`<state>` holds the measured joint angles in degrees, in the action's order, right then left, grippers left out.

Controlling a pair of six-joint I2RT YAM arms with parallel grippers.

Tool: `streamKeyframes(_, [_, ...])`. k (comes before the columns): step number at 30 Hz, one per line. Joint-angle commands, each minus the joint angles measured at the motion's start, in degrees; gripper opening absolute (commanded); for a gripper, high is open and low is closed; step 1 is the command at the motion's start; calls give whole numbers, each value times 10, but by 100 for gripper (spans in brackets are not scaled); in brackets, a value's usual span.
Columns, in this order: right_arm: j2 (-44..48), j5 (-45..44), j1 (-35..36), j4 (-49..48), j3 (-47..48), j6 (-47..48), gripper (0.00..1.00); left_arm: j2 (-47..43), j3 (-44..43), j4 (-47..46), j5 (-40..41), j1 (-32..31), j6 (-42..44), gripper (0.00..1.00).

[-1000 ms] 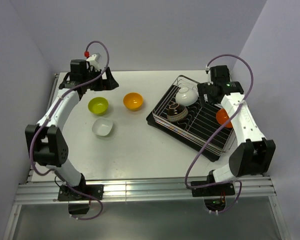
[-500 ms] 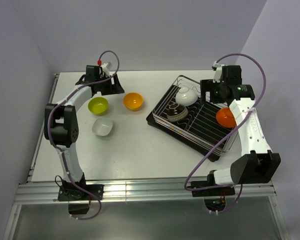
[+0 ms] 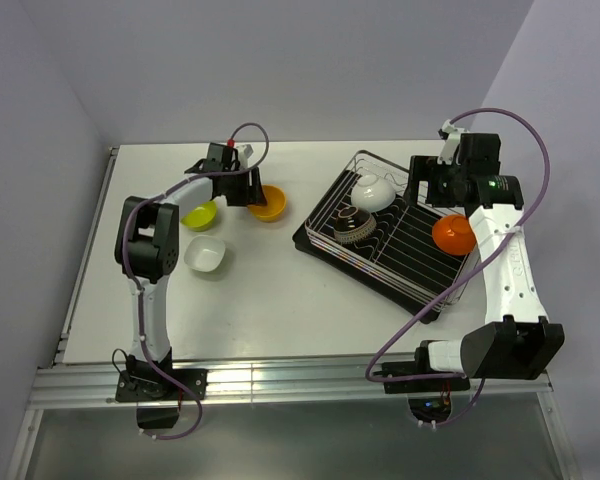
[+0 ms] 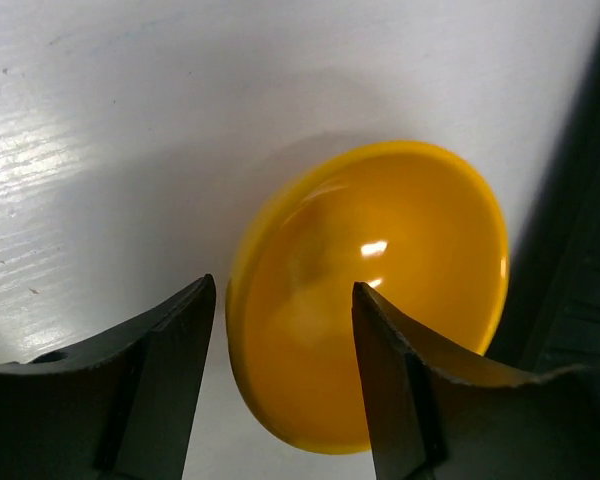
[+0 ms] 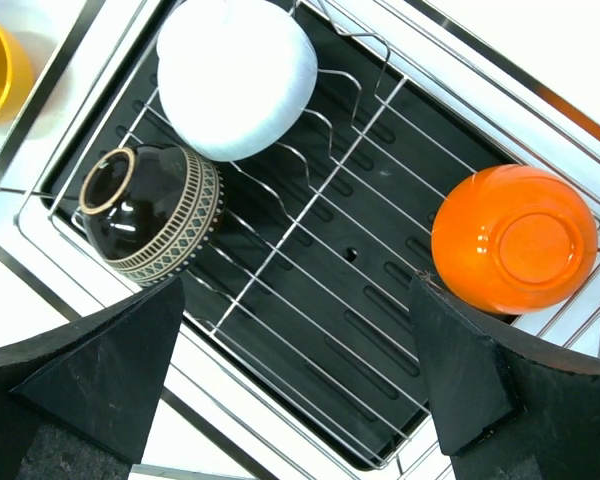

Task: Load the bowls into the dish rack

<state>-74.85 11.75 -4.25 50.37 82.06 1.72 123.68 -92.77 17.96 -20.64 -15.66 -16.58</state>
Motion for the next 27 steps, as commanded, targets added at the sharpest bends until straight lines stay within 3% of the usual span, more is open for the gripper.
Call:
streamKeyframes(1, [24,13,-5,-13,0,-10,100,2,-17,1,24,-11,-1,62])
streamKeyframes(5, [25,17,-7,-13,1,-10,100,17,-27,15,26,-17,-8,53])
streamKeyframes(10, [25,37,-8,-15,-1,-11,100,10,-25,23,0,-15,-24,34])
streamKeyframes(17, [29,122,-8,-47,-17,-13,100,-67,-2,17,-67,-4,-46,17])
streamKeyframes(21, [28,167,-7,-61,-4,-16,100,-120,19,7,-99,7,-68,3])
streamKeyframes(27, [60,246,-5,-173,-30,-93,100,-221,65,-63,-167,16,-140,0])
